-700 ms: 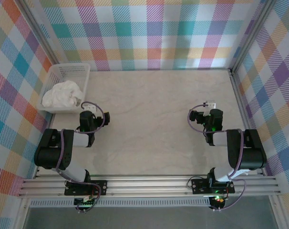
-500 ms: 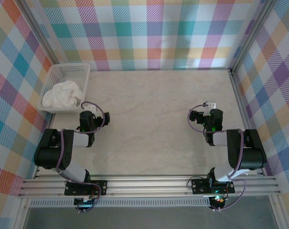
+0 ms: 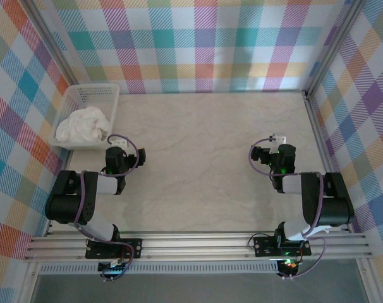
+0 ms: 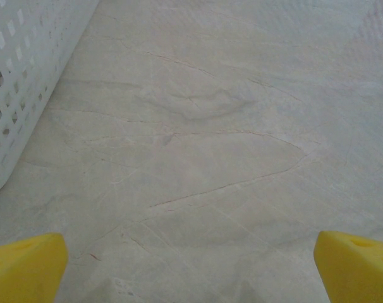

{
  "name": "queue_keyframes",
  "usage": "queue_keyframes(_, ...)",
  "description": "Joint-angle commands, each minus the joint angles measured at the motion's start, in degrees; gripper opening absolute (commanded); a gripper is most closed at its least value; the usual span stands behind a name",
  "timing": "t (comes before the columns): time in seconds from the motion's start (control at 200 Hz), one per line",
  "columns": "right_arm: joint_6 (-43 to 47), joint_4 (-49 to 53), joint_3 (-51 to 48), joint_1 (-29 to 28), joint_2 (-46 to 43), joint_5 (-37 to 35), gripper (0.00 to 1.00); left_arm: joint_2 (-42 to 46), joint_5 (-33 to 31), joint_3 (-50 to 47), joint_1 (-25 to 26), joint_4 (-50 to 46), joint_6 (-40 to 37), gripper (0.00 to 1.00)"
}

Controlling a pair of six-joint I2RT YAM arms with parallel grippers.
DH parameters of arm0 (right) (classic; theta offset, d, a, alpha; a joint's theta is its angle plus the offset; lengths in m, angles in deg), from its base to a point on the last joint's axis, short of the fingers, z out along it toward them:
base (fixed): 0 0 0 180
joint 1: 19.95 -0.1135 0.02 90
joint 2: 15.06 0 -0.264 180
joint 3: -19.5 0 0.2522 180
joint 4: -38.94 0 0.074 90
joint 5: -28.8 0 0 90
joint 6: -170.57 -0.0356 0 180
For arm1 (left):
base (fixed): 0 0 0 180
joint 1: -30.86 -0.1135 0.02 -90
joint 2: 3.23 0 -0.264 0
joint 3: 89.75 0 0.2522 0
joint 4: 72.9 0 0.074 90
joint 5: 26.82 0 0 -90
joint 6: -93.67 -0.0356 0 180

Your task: Fold the inside-out t-shirt

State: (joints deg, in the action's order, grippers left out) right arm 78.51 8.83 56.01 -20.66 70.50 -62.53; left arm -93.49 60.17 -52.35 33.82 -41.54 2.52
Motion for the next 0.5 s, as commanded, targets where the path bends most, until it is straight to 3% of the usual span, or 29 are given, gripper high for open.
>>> queue_keyframes(0.0,-0.82,6.55,1.85,0.33,-8.34,-4.58,1.0,0.98,0.27,0.68,0.25,0.6,-0.84,1.0)
queue_keyframes(0.085,-9.69,18.46,3.75,0.09,-18.12,-12.94,1.0,6.62,-1.69,2.08,1.02,-6.32,-0.77,1.0)
queue_keyframes(0.16,-18.73,34.56,9.35,0.09,-25.72,-12.66,1.0,14.11,-4.49,5.08,1.77,-17.93,0.94,1.0)
queue_keyframes(0.235,-24.97,49.46,16.86,0.01,-28.61,-6.16,1.0,21.8,-5.02,7.25,1.96,-24.68,4.64,1.0)
queue_keyframes(0.33,-26.47,58.46,24.09,-1.93,-27.2,8.65,1.0,26.52,-11.0,15.72,1.59,-38.74,13.92,1.0)
queue_keyframes(0.41,-25.76,65.84,31.07,-6.35,-22.92,17.4,1.0,23.18,-12.82,26.84,-1.81,-52.42,20.26,1.0)
queue_keyframes(0.495,-24.09,73.31,38.26,-11.86,-17.86,21.6,1.0,14.19,-13.89,40.96,-5.96,-66.08,23.35,1.0)
